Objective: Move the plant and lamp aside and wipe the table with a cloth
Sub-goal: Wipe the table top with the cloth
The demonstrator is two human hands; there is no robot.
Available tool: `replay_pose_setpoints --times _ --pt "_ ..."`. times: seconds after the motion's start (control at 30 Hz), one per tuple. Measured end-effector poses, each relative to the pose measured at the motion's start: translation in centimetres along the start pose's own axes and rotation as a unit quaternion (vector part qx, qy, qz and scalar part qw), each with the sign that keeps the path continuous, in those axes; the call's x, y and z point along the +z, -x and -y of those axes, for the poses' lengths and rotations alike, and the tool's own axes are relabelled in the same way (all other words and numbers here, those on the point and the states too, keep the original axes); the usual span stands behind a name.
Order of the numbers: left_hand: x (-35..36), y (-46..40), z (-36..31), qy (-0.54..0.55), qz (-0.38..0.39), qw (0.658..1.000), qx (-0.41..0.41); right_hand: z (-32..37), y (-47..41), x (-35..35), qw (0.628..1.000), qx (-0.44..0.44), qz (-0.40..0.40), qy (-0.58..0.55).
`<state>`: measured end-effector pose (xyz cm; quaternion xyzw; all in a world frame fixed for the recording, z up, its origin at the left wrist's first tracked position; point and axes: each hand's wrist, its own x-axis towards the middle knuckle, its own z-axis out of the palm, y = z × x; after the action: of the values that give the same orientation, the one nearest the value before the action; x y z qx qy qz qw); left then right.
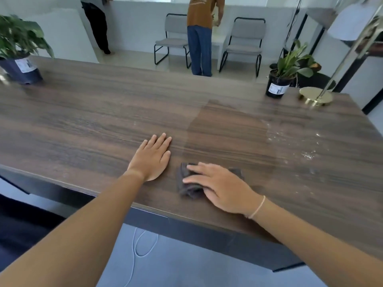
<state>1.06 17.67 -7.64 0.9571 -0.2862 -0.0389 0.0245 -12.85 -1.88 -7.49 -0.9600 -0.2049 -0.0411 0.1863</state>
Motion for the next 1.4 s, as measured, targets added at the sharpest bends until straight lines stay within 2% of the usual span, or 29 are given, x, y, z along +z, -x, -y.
replay_pose_setpoints --times 0.07,0.1,0.17,0.23,0.3,0.37,0.43,0.53,0.63,0.77,0.83,0.9,0.97,1.03,1.07,1.13,1.23,1.27,1.33,1.4 --pt "0.0 0.2 0.1 0.0 0.005 1.0 0.012 1.6 3.8 -0.4 0.999 -0.034 0.033 -0.024" --pt "-0.1 0.4 0.2 0.0 0.005 1.0 0.021 0.9 5.2 -1.2 0.999 -0.022 0.023 -0.022" --pt "-0.1 0.8 0.4 0.001 0.004 0.999 0.041 -2.1 6.4 -2.9 0.996 0.08 -0.024 -0.013" --pt "-0.2 1.1 0.5 0.009 0.008 0.998 0.056 -4.8 5.3 -3.8 0.97 0.229 -0.082 -0.002" --pt "-0.2 1.2 0.6 0.014 0.01 0.998 0.064 -4.3 2.8 -2.9 0.947 0.297 -0.118 0.018" --pt "-0.2 1.2 0.6 0.01 0.008 0.997 0.071 -0.8 0.6 -1.0 0.955 0.273 -0.111 0.024" --pt "-0.1 1.0 0.7 0.003 0.003 0.997 0.076 4.2 0.4 1.4 0.98 0.182 -0.076 0.028" --pt "0.0 1.0 0.9 0.004 0.003 0.997 0.083 8.3 4.2 2.0 0.991 0.128 -0.037 0.002" --pt "0.0 1.3 0.8 0.005 0.008 0.995 0.097 5.2 9.4 -0.6 0.969 0.233 -0.087 0.011" --pt "0.0 1.4 0.9 0.005 0.001 0.995 0.102 0.2 9.2 -2.7 0.892 0.42 -0.159 0.044" --pt "-0.1 1.4 0.9 0.008 0.002 0.994 0.106 0.9 5.2 -1.6 0.896 0.407 -0.167 0.053" --pt "-0.1 1.3 1.0 0.012 0.006 0.994 0.108 4.0 2.3 0.5 0.936 0.321 -0.141 0.039" --pt "-0.1 1.3 1.1 0.014 0.004 0.994 0.11 7.6 2.3 2.3 0.971 0.224 -0.082 0.024" --pt "-0.1 1.3 1.1 0.018 0.004 0.994 0.109 8.7 5.0 1.9 0.981 0.184 -0.062 0.001" --pt "0.0 1.2 1.0 0.021 0.004 0.994 0.108 7.9 6.7 1.0 0.98 0.185 -0.067 0.001" --pt "0.0 1.2 1.0 0.023 0.002 0.994 0.108 4.0 9.9 -1.3 0.964 0.25 -0.092 0.012" --pt "-0.1 1.0 0.9 0.026 0.01 0.994 0.108 -2.9 10.9 -4.2 0.89 0.432 -0.141 0.036" --pt "-0.2 0.8 0.6 0.029 0.013 0.994 0.108 -3.8 9.6 -4.2 0.875 0.456 -0.155 0.053" --pt "-0.4 0.3 -0.5 0.039 0.016 0.993 0.111 -2.8 6.4 -3.1 0.892 0.423 -0.145 0.065" --pt "-0.6 -0.5 -2.3 0.062 0.018 0.99 0.127 0.9 5.7 -1.2 0.943 0.313 -0.1 0.062"
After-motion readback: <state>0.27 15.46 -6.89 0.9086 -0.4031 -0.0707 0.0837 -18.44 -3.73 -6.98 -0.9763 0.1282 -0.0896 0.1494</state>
